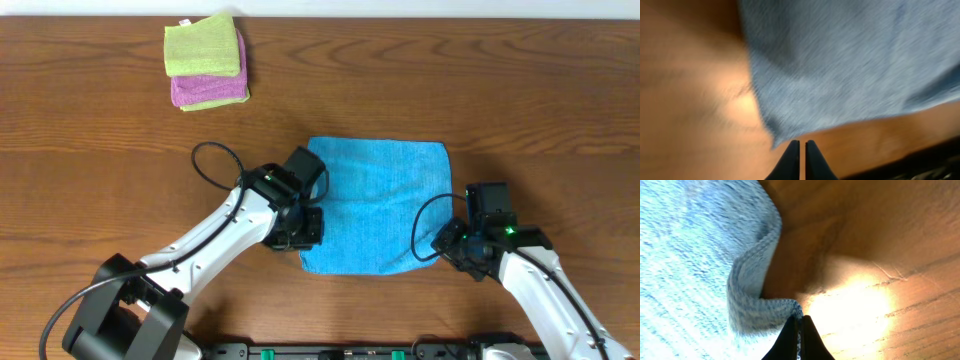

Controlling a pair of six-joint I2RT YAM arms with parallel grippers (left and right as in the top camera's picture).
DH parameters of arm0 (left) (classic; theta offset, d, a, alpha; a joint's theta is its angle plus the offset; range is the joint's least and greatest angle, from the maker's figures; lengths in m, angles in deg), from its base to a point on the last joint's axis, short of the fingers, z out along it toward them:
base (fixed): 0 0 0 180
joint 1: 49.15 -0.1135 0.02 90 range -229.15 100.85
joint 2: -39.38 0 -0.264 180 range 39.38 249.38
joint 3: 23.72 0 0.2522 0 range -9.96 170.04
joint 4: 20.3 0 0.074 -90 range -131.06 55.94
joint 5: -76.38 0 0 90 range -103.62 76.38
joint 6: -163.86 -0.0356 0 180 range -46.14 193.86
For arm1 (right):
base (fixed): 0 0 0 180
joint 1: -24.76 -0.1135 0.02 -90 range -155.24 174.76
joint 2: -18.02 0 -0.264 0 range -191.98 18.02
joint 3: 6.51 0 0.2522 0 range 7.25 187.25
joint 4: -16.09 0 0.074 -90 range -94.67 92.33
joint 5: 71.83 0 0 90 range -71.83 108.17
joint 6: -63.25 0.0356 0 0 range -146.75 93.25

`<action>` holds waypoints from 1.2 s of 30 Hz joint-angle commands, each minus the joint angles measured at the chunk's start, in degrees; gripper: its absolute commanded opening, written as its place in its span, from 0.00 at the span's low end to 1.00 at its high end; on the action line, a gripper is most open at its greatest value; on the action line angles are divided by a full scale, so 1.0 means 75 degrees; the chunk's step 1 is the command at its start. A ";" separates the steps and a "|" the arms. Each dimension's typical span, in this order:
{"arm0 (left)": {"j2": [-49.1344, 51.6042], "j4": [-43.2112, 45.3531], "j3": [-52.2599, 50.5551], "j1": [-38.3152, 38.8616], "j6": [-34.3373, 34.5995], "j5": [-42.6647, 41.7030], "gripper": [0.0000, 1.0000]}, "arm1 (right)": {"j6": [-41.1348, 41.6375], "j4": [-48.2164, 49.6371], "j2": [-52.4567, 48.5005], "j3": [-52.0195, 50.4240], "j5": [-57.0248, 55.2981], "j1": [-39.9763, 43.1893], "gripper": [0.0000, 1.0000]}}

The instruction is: Fold the cloth

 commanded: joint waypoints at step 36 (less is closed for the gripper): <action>0.0012 0.2503 -0.1888 0.0335 0.2323 -0.0157 0.69 | -0.0143 0.0143 0.0000 0.0090 -0.0283 0.0079 0.02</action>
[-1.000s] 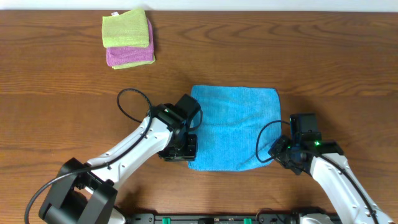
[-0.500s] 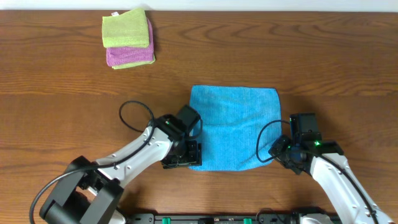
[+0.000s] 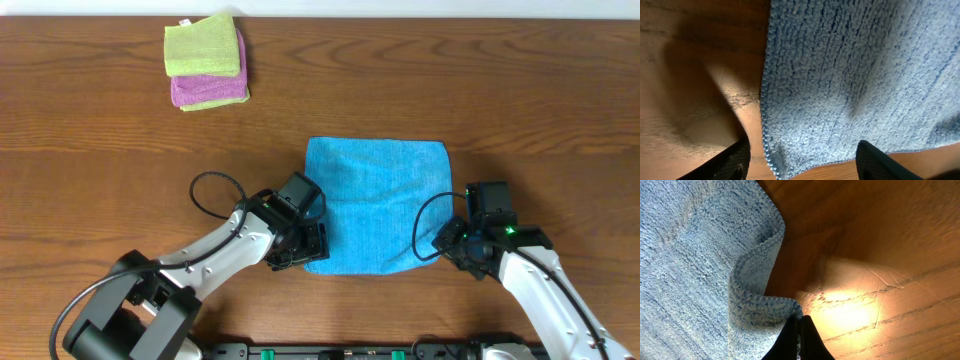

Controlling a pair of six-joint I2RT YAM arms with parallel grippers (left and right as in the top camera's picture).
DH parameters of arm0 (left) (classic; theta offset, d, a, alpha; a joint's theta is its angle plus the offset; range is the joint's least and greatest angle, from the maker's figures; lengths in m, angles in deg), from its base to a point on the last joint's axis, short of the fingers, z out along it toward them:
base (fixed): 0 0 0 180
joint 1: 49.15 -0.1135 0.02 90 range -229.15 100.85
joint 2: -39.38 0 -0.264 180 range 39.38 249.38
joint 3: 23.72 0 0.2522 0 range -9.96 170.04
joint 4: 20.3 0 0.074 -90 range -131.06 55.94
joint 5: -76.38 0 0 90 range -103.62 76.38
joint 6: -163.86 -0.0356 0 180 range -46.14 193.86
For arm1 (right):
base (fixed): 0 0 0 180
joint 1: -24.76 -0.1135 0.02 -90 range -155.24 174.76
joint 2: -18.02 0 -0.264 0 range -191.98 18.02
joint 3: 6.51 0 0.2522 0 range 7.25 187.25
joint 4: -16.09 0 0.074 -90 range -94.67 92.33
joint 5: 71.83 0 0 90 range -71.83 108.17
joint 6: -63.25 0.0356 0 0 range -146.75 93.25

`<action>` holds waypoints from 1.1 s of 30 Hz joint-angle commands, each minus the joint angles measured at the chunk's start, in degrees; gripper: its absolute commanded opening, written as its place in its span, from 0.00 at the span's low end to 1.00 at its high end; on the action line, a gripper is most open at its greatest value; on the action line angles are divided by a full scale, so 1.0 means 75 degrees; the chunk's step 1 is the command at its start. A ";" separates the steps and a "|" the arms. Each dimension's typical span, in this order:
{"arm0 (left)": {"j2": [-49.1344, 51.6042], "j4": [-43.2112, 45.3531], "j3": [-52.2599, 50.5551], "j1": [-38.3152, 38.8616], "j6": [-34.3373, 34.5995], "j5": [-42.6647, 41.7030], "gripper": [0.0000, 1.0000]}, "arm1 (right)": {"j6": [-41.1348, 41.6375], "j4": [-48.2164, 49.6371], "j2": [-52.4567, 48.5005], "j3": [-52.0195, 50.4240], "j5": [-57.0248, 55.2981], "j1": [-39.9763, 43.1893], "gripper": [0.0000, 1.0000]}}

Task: Fold the cloth
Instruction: 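Lift the near corners and fold them toward the far edge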

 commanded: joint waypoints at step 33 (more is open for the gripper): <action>0.0017 0.0166 -0.0125 0.0764 0.0699 0.0653 0.06 | -0.0318 0.0163 0.0000 0.0105 0.0093 0.0079 0.02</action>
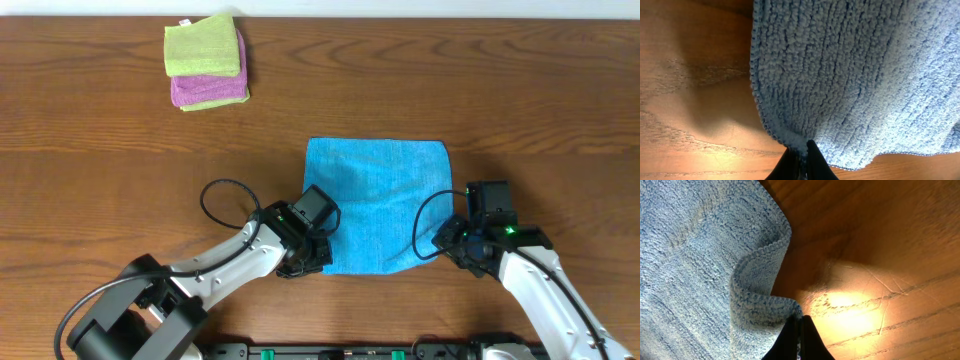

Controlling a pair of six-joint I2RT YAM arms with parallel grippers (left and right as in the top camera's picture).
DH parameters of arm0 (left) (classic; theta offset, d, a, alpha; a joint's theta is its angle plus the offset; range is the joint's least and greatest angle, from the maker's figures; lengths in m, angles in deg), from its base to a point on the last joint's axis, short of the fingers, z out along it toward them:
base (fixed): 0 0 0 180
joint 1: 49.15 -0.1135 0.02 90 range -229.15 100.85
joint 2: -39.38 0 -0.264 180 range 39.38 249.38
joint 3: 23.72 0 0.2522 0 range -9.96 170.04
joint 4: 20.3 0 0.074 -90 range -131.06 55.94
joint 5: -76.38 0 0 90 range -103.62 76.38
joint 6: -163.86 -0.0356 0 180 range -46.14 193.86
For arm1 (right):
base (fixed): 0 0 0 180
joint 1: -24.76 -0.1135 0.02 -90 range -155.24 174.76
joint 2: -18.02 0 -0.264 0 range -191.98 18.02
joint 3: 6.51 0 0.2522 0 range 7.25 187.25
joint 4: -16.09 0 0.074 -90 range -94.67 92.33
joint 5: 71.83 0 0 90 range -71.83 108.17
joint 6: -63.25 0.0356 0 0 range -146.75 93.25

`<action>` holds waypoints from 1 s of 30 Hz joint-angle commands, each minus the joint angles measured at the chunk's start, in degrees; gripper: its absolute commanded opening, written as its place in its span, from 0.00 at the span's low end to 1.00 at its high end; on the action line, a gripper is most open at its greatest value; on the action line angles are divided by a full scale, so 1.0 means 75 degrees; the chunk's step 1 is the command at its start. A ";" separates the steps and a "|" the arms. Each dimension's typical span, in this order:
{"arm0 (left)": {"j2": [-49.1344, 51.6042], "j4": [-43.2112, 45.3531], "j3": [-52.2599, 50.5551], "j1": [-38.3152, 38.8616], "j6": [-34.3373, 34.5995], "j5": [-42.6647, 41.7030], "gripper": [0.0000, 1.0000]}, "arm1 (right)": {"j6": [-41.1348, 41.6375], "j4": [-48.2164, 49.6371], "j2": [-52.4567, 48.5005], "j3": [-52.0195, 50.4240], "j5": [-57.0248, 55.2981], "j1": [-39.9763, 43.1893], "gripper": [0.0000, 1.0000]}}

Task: Fold the cloth
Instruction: 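Lift the near corners and fold them toward the far edge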

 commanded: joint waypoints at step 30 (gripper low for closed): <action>-0.0216 -0.1093 0.1466 -0.0734 -0.0895 0.0437 0.06 | -0.0743 -0.1265 0.0006 0.1332 0.0268 0.0073 0.02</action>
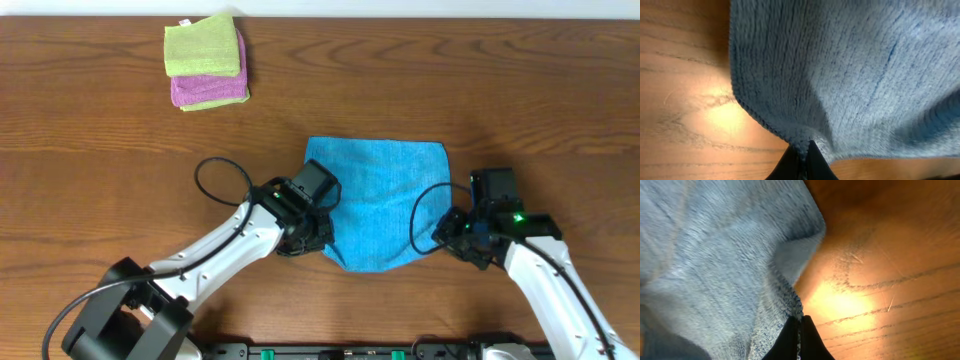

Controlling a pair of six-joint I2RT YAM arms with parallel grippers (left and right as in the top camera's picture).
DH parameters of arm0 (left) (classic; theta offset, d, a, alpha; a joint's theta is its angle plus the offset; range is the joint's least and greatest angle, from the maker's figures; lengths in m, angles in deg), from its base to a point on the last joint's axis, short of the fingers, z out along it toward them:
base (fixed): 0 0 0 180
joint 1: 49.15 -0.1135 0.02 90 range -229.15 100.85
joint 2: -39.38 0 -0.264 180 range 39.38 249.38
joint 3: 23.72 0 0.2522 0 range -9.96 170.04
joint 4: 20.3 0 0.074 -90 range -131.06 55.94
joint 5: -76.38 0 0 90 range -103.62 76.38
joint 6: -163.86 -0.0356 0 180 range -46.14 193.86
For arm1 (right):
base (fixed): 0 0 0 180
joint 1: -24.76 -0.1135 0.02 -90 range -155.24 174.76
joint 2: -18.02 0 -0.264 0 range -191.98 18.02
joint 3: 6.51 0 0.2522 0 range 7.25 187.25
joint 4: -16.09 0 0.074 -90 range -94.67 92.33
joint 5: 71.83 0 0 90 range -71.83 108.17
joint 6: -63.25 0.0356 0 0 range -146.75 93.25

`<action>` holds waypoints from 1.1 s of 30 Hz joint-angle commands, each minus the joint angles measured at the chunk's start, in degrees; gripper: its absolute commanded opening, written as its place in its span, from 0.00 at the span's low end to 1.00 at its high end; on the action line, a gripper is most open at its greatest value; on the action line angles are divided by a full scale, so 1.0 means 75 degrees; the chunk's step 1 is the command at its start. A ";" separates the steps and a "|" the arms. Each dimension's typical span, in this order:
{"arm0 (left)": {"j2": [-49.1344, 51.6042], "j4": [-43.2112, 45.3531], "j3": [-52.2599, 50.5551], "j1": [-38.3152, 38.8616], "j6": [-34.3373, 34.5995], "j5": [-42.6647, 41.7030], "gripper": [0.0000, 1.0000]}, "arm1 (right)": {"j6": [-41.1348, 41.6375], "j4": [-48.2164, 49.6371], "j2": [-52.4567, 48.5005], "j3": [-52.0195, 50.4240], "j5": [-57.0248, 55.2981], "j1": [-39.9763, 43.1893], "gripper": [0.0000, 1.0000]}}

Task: Fold the cloth
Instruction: 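Lift the near corners and fold them toward the far edge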

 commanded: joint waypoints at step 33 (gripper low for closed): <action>0.0213 0.1993 0.0443 -0.1107 -0.0513 0.1649 0.06 | -0.0784 0.2396 -0.0659 0.0338 -0.1221 0.0023 0.01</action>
